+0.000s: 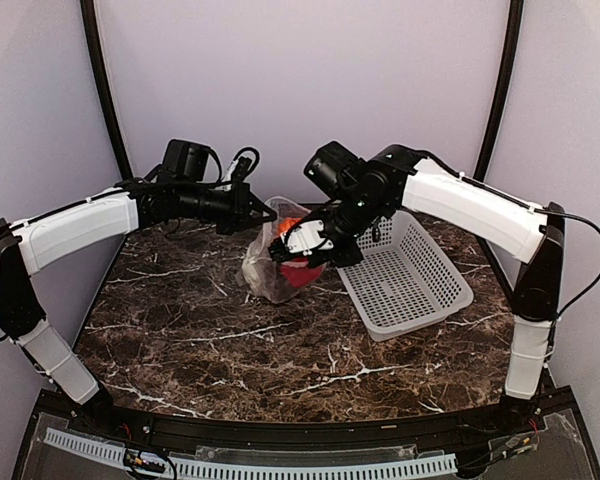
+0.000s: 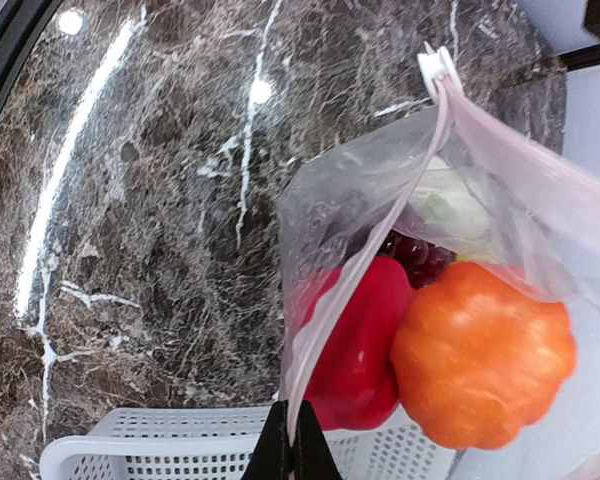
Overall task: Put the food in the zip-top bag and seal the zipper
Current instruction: Pass from the left arm to the right
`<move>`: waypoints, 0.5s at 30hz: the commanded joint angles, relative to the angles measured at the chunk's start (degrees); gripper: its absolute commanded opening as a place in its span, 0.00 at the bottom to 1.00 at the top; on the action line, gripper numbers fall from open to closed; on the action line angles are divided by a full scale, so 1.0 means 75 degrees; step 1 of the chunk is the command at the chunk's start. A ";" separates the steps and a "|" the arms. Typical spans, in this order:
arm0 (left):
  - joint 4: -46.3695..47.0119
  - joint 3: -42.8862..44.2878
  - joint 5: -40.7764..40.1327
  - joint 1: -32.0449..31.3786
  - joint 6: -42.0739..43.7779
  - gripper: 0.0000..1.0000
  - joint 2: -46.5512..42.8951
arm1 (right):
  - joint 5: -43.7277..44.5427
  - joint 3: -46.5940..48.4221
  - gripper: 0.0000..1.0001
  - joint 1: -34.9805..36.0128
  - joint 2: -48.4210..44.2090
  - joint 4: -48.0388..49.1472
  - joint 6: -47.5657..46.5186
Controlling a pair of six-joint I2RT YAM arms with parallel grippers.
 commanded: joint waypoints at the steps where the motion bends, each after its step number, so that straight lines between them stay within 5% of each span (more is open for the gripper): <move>1: -0.0668 0.0531 0.0353 0.0042 0.0245 0.01 -0.0257 | 0.0063 0.0758 0.00 0.0295 -0.0648 0.0321 -0.0149; 11: -0.0814 0.0769 -0.0142 0.0049 0.0711 0.03 -0.0571 | 0.0242 0.0223 0.00 0.0297 -0.0525 0.0621 0.0150; 15: -0.0742 0.0711 -0.0469 0.0046 0.1440 0.33 -0.0766 | 0.0192 0.0271 0.00 0.0297 -0.0775 0.0948 0.0179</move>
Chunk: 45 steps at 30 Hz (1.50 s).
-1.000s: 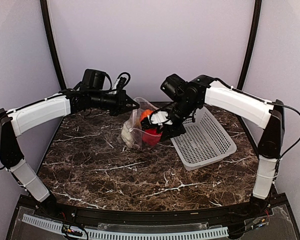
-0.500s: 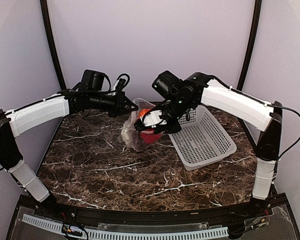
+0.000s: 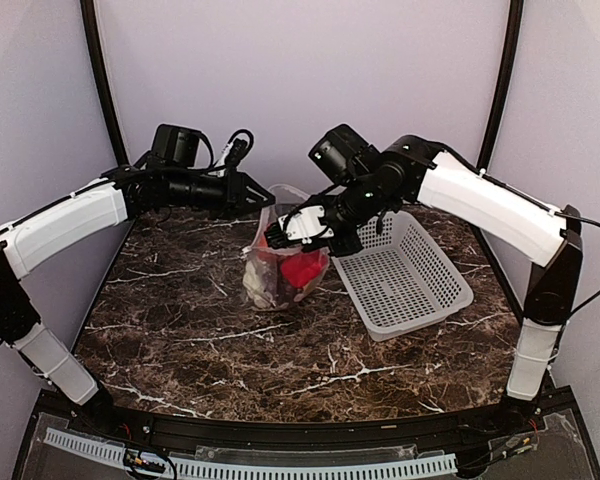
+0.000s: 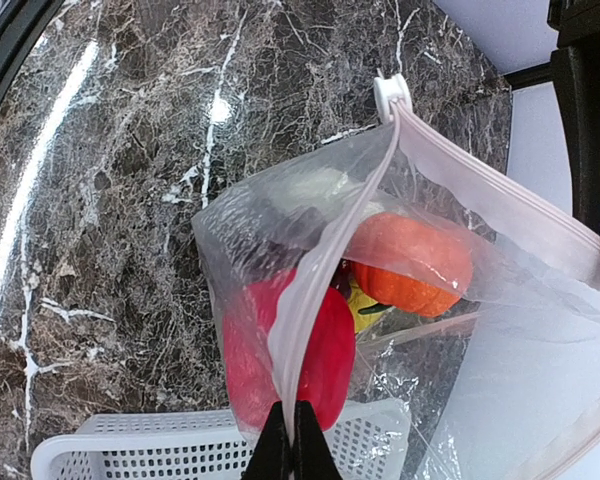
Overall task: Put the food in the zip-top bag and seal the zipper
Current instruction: Pass from the left arm to the right, then pass from the right arm to the left
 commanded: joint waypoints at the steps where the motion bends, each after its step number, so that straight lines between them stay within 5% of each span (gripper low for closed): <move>1: -0.0044 0.0033 -0.0610 0.0031 0.0991 0.44 -0.0758 | -0.0075 0.0033 0.00 0.0037 -0.0329 0.0591 0.0147; 5: 0.0822 -0.1039 -0.2075 -0.0194 0.2064 0.66 -0.2312 | -0.0074 -0.0014 0.00 0.0031 -0.0285 0.0811 0.0383; 9: 0.2589 -0.3063 -0.2440 -0.0209 0.2478 0.76 -0.3914 | -0.0230 0.0224 0.00 -0.0061 -0.0195 0.1117 0.0812; 14: 0.2952 -0.4452 -0.2046 -0.0209 0.2707 0.74 -0.4597 | -0.0571 0.0811 0.00 -0.0262 -0.0015 0.1385 0.1347; 21: 0.6009 -0.6999 -0.1889 -0.0221 0.2695 0.71 -0.4681 | -0.0735 0.0470 0.00 -0.0434 -0.0017 0.1667 0.1695; 39: 0.8801 -0.6509 -0.1861 0.0011 0.2314 0.64 -0.2056 | -0.0920 0.0232 0.00 -0.0468 -0.0180 0.1625 0.1928; 45: 0.9980 -0.6193 -0.0610 0.0165 0.1824 0.48 -0.1310 | -0.0908 0.0208 0.00 -0.0465 -0.0156 0.1624 0.1898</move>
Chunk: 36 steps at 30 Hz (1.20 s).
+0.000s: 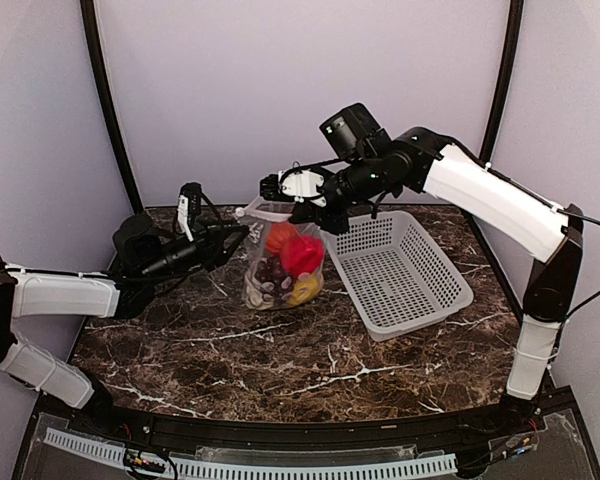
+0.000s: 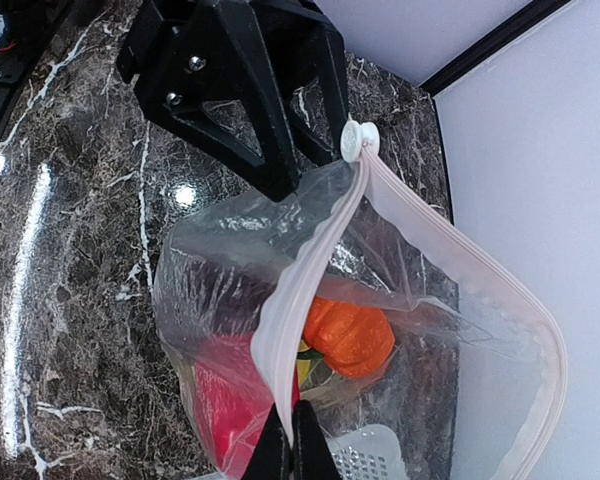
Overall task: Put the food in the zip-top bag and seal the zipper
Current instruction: Pass from the right arm to the left
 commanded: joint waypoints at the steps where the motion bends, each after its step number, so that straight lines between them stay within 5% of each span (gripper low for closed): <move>1: 0.1121 0.0409 0.0910 0.0061 -0.0399 0.44 0.0530 | -0.0106 -0.0054 0.00 -0.0031 -0.0149 0.0271 0.0108; 14: 0.1642 0.0311 0.0516 0.0143 -0.0273 0.10 0.0659 | 0.0571 -0.0315 0.00 -0.0038 -0.0020 0.0570 0.0052; 23: 0.0427 0.0433 0.0009 0.0143 0.0037 0.03 0.0023 | 0.1585 -0.0347 0.01 -0.0189 0.0097 0.1255 0.0271; 30: -0.0701 0.0668 -0.0298 0.0143 0.0254 0.01 -0.0767 | 0.1504 0.0100 0.22 -0.0521 0.0195 0.1329 0.0673; 36: -0.1409 0.0816 0.0005 0.0143 0.0290 0.01 -0.0891 | -0.1686 0.0593 0.49 -0.0479 -0.0049 0.0026 0.0602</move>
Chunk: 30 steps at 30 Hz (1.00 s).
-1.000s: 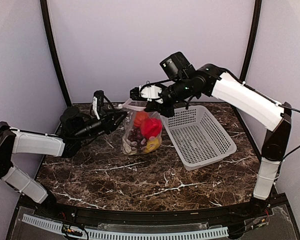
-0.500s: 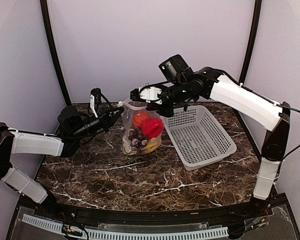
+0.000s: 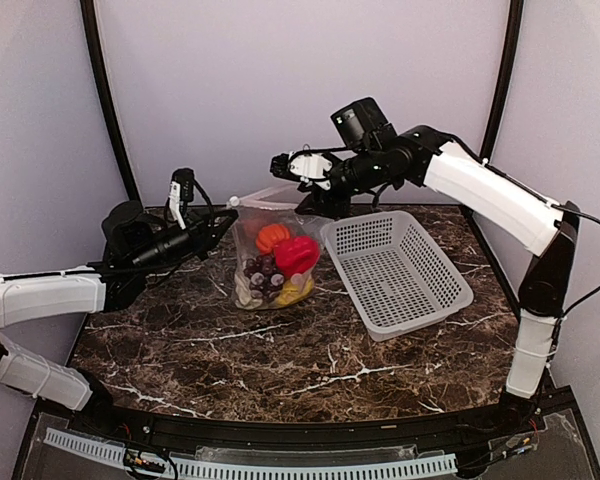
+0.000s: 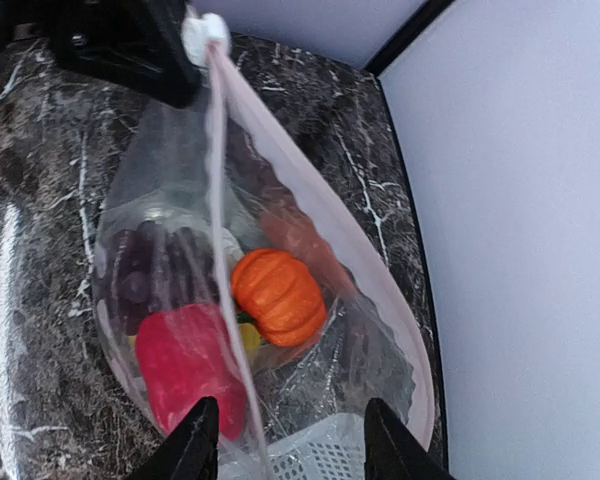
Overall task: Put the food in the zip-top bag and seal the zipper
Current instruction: Pass from the right arm to the left, then zip the zipper on the zipper food storage bag.
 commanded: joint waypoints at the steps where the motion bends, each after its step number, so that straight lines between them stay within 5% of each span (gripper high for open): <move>1: -0.0447 0.0262 0.0197 0.0041 0.0134 0.01 -0.0298 | -0.2383 0.0692 0.51 0.0116 -0.0181 -0.0863 0.0134; 30: -0.2085 0.0676 0.1307 -0.0114 0.0965 0.01 -0.0527 | -0.2729 0.2146 0.48 0.0826 0.1181 -0.0502 0.0013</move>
